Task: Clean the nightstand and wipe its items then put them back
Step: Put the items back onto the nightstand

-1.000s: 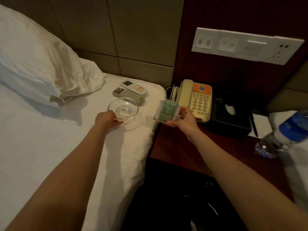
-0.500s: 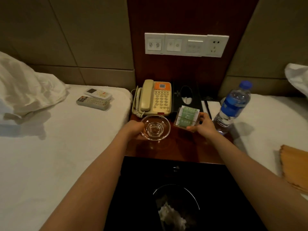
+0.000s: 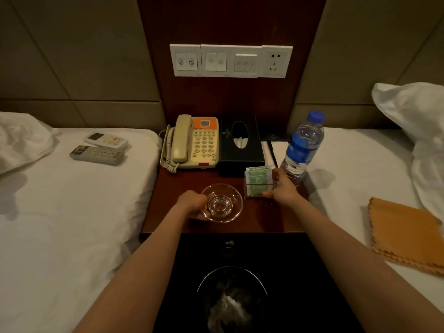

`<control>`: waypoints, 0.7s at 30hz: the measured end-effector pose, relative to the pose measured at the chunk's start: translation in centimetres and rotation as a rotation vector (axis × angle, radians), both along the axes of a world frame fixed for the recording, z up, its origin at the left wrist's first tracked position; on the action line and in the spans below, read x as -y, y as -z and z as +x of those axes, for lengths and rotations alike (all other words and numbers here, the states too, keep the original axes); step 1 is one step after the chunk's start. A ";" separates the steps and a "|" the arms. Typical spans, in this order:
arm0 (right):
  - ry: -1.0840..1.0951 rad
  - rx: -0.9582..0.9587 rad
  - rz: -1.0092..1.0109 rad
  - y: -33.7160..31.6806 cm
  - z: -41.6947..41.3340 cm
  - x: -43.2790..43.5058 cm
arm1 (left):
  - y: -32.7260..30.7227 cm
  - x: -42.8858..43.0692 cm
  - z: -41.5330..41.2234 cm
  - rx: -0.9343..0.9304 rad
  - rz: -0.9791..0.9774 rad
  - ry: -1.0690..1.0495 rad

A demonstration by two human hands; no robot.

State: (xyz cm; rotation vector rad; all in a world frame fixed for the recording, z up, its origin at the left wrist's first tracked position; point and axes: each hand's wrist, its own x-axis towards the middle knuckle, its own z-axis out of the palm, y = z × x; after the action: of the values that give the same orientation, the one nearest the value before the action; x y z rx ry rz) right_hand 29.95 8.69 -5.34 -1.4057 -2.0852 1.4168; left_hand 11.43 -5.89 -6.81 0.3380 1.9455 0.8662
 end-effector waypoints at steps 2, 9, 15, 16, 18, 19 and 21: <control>-0.018 0.027 0.037 0.3 -0.1 -0.3 | 0.3 0.0 -0.2 -0.005 0.003 -0.017; 0.061 0.175 0.364 1.1 -0.8 0.2 | 1.1 -0.4 -0.2 0.031 0.015 -0.056; -0.056 0.449 0.789 -0.1 -1.3 2.1 | 0.9 -1.0 0.2 0.048 0.021 -0.049; -0.125 0.486 0.814 -0.1 -1.3 2.0 | 0.9 -1.0 0.3 0.049 0.022 -0.048; -0.245 0.549 0.812 -0.1 -1.2 1.8 | 0.9 -1.0 0.4 0.058 0.028 -0.053; -0.276 0.569 0.807 -0.2 -1.1 1.7 | 0.8 -1.0 0.5 0.067 0.032 -0.055; -0.285 0.600 0.800 -0.6 -0.9 1.5 | 0.7 -1.0 0.7 0.077 0.038 -0.048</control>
State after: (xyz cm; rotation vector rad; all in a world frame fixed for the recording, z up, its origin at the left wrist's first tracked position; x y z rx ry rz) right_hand 29.04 7.18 -4.75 -1.2775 -2.8172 0.0853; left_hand 12.15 -4.86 -7.51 0.2773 1.8743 0.9343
